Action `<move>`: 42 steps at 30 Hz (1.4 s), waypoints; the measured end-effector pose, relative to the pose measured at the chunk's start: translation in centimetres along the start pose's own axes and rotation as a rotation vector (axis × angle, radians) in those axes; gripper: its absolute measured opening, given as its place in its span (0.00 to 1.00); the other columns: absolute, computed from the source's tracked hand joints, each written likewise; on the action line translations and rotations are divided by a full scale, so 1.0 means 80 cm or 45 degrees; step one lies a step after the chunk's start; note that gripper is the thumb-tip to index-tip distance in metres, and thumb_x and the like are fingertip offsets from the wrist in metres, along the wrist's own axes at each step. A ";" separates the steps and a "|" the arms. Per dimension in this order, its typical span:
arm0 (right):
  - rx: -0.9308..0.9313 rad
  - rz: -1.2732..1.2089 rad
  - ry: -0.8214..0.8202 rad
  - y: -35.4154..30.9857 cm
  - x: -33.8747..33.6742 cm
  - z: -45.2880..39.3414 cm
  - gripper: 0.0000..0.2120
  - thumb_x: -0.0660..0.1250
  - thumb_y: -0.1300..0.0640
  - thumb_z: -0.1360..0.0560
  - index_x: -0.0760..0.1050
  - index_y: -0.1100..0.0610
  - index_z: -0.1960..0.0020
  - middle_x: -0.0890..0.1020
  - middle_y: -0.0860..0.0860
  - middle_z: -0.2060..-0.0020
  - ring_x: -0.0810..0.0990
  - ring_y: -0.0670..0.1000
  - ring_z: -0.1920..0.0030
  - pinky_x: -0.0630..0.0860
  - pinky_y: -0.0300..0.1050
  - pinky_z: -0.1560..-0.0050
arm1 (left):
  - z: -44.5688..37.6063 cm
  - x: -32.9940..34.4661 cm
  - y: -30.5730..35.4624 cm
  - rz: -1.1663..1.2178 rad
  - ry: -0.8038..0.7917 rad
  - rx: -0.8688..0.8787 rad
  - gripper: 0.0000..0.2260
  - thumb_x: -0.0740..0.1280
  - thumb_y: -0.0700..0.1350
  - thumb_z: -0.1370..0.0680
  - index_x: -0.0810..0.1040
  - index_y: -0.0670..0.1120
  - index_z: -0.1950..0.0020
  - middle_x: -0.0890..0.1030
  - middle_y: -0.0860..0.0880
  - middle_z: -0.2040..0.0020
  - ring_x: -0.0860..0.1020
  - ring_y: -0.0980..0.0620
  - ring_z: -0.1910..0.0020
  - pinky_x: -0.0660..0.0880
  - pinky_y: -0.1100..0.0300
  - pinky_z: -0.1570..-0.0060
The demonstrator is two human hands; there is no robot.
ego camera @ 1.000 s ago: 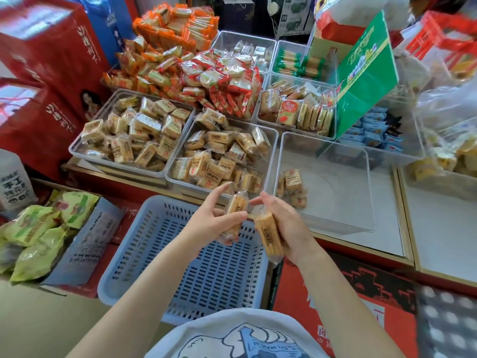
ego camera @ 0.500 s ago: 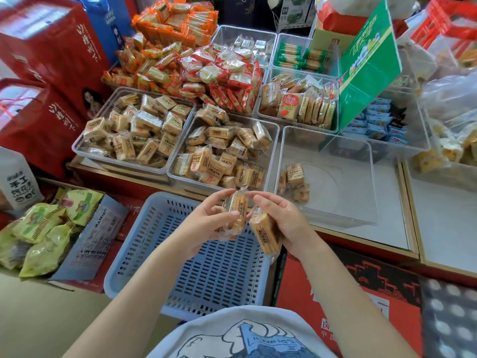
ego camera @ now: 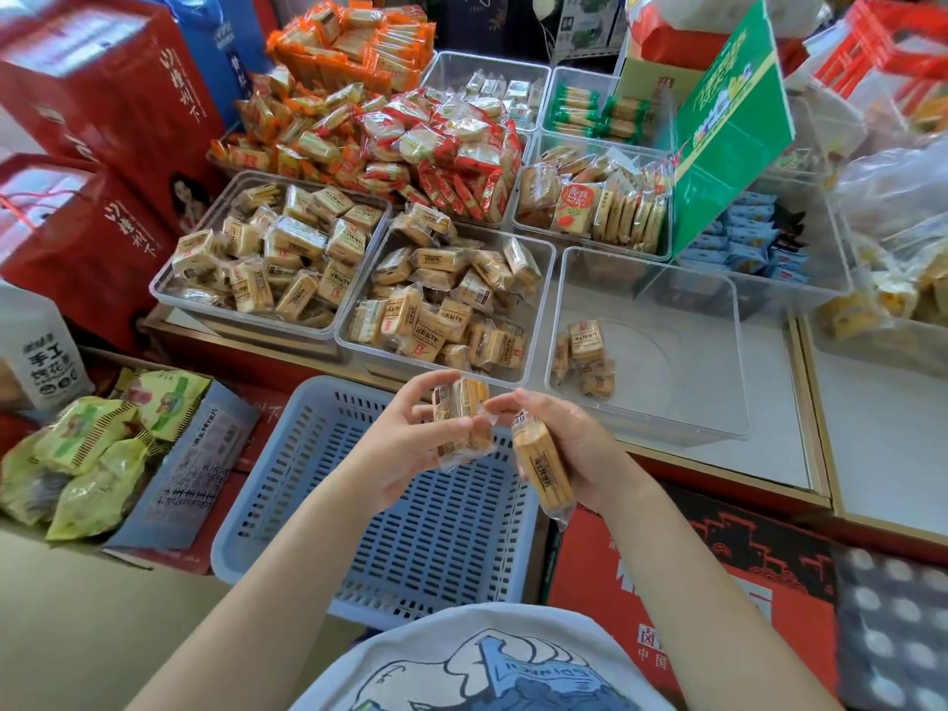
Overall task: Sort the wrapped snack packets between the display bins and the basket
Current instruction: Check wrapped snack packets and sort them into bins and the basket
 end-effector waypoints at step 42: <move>0.985 0.258 0.565 0.284 0.005 -0.187 0.28 0.61 0.31 0.22 0.80 0.57 0.49 0.85 0.55 0.55 0.83 0.55 0.52 0.79 0.51 0.42 | -0.091 -0.166 -0.257 -0.359 0.434 -0.667 0.32 0.70 0.59 0.21 0.65 0.55 0.20 0.67 0.53 0.22 0.68 0.48 0.25 0.68 0.53 0.31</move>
Point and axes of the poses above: each hand's wrist, its own z-axis away from the middle knuckle, its own x-axis out of the palm, y = z × x, the point moved 3 cm from there along -z, towards the middle knuckle
